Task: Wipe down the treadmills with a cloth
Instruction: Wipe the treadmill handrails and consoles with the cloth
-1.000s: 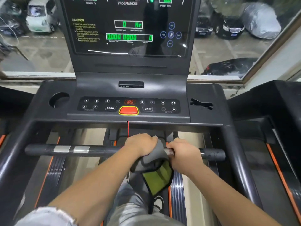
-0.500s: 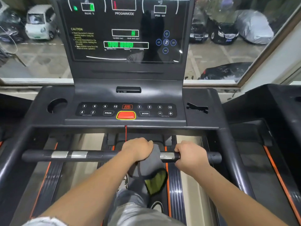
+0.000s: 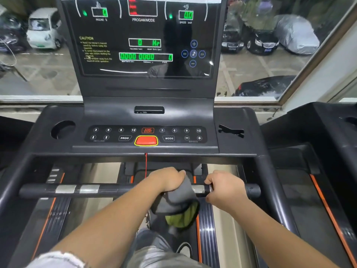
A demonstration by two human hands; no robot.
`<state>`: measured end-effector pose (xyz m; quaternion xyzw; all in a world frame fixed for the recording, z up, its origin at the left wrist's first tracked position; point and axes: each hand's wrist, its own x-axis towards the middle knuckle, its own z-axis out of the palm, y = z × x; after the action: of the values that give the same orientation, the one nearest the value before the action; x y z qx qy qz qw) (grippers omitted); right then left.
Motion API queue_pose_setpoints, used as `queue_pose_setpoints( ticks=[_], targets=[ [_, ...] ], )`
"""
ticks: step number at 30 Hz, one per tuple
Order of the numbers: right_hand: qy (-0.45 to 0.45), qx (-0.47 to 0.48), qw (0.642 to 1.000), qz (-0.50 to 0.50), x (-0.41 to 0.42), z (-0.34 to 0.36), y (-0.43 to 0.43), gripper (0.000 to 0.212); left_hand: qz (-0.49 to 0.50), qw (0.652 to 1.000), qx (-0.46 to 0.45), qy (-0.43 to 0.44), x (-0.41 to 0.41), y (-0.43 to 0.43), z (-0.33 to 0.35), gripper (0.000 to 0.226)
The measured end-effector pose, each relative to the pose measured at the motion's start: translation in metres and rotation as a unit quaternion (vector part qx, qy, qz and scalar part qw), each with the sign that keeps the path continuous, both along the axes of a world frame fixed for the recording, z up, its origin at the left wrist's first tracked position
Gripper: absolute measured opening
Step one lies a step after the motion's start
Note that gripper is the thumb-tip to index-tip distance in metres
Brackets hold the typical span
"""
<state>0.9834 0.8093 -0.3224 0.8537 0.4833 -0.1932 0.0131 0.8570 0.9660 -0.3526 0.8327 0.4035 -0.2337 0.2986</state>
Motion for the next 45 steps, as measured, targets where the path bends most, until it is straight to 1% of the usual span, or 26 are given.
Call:
queue_pose_setpoints(
  ticks=[1,2,4,5,7,8,9,11,12,13,14,15,16,18,20,22,24,25,28,31,33,37,40,42,44,45],
  targets=[
    [0.003,0.005,1.000,-0.001,-0.001,0.000,0.000,0.023,0.013,1.000,0.013,-0.002,0.002,0.000,-0.001,0.065],
    [0.005,0.009,1.000,-0.003,-0.002,0.000,-0.001,0.024,0.007,0.998,0.060,-0.014,0.000,-0.006,-0.006,0.060],
    [0.001,0.013,1.000,-0.005,-0.002,-0.001,-0.003,0.022,-0.042,0.976,0.207,-0.058,-0.022,-0.036,-0.012,0.045],
    [-0.004,0.017,1.000,-0.006,-0.002,-0.002,-0.004,0.020,-0.085,0.961,0.249,-0.080,-0.040,-0.054,-0.014,0.042],
    [-0.009,0.026,1.000,-0.005,-0.003,-0.005,-0.006,0.020,-0.156,0.936,0.289,-0.131,-0.070,-0.076,-0.018,0.059],
    [-0.010,0.029,1.000,0.000,-0.004,-0.006,-0.007,0.021,-0.163,0.934,0.285,-0.141,-0.078,-0.076,-0.021,0.068],
    [-0.010,0.033,0.999,0.004,-0.003,-0.007,-0.007,0.023,-0.160,0.940,0.278,-0.119,-0.076,-0.073,-0.018,0.072],
    [-0.006,0.038,0.999,0.004,-0.001,-0.007,-0.008,0.024,-0.159,0.948,0.271,-0.047,-0.053,-0.066,-0.008,0.064],
    [-0.004,0.039,0.999,0.002,0.000,-0.007,-0.009,0.024,-0.145,0.956,0.251,-0.041,-0.034,-0.059,-0.002,0.060],
    [-0.003,0.038,0.999,0.001,0.001,-0.007,-0.009,0.024,-0.111,0.971,0.206,-0.048,-0.016,-0.048,0.003,0.060],
    [-0.003,0.037,0.999,0.001,0.001,-0.007,-0.009,0.024,-0.080,0.989,0.116,-0.034,0.000,-0.037,0.005,0.060],
    [-0.002,0.037,0.999,0.001,0.001,-0.007,-0.008,0.024,-0.057,0.998,0.040,-0.006,0.014,-0.025,0.005,0.059],
    [0.001,0.036,0.999,0.001,0.000,-0.007,-0.007,0.023,-0.046,0.999,0.003,0.009,0.023,-0.018,0.006,0.055],
    [0.003,0.042,0.999,-0.001,-0.002,-0.007,-0.007,0.021,-0.065,0.997,0.045,0.006,0.021,-0.023,0.002,0.048],
    [-0.010,0.054,0.998,0.003,-0.001,-0.010,-0.009,0.016,-0.122,0.974,0.184,-0.054,-0.006,-0.048,-0.004,0.041],
    [-0.017,0.073,0.997,0.014,0.002,-0.013,-0.012,0.013,-0.165,0.949,0.242,-0.120,-0.044,-0.071,-0.005,0.057],
    [-0.024,0.091,0.995,0.028,0.003,-0.015,-0.014,0.014,-0.184,0.937,0.265,-0.136,-0.065,-0.070,-0.007,0.080],
    [-0.028,0.096,0.994,0.034,0.004,-0.016,-0.014,0.013,-0.185,0.937,0.271,-0.119,-0.063,-0.068,-0.009,0.083],
    [-0.021,0.109,0.993,0.032,0.004,-0.020,-0.015,0.011,-0.162,0.951,0.251,-0.075,-0.024,-0.064,-0.002,0.072],
    [-0.009,0.112,0.994,-0.001,0.004,-0.022,-0.015,0.011,-0.146,0.982,0.103,-0.055,0.021,-0.048,0.002,0.066],
    [-0.007,0.097,0.995,-0.001,0.005,-0.018,-0.014,0.012,-0.160,0.982,0.076,-0.062,0.026,-0.043,0.002,0.064],
    [-0.016,0.050,0.998,0.018,0.003,-0.011,-0.008,0.016,-0.189,0.948,0.210,-0.148,-0.024,-0.052,-0.008,0.052],
    [-0.005,0.036,0.999,0.017,0.004,-0.009,-0.005,0.018,-0.216,0.925,0.257,-0.176,-0.081,-0.033,-0.015,0.047],
    [-0.005,0.038,0.999,0.021,0.005,-0.007,-0.005,0.019,-0.189,0.919,0.310,-0.155,-0.095,-0.028,-0.018,0.042],
    [-0.004,0.048,0.999,0.020,0.005,-0.007,-0.005,0.017,-0.112,0.919,0.358,-0.120,-0.071,-0.039,-0.010,0.036],
    [-0.002,0.056,0.998,0.017,0.005,-0.008,-0.005,0.015,-0.071,0.926,0.354,-0.109,-0.050,-0.047,-0.005,0.033]
  ],
)
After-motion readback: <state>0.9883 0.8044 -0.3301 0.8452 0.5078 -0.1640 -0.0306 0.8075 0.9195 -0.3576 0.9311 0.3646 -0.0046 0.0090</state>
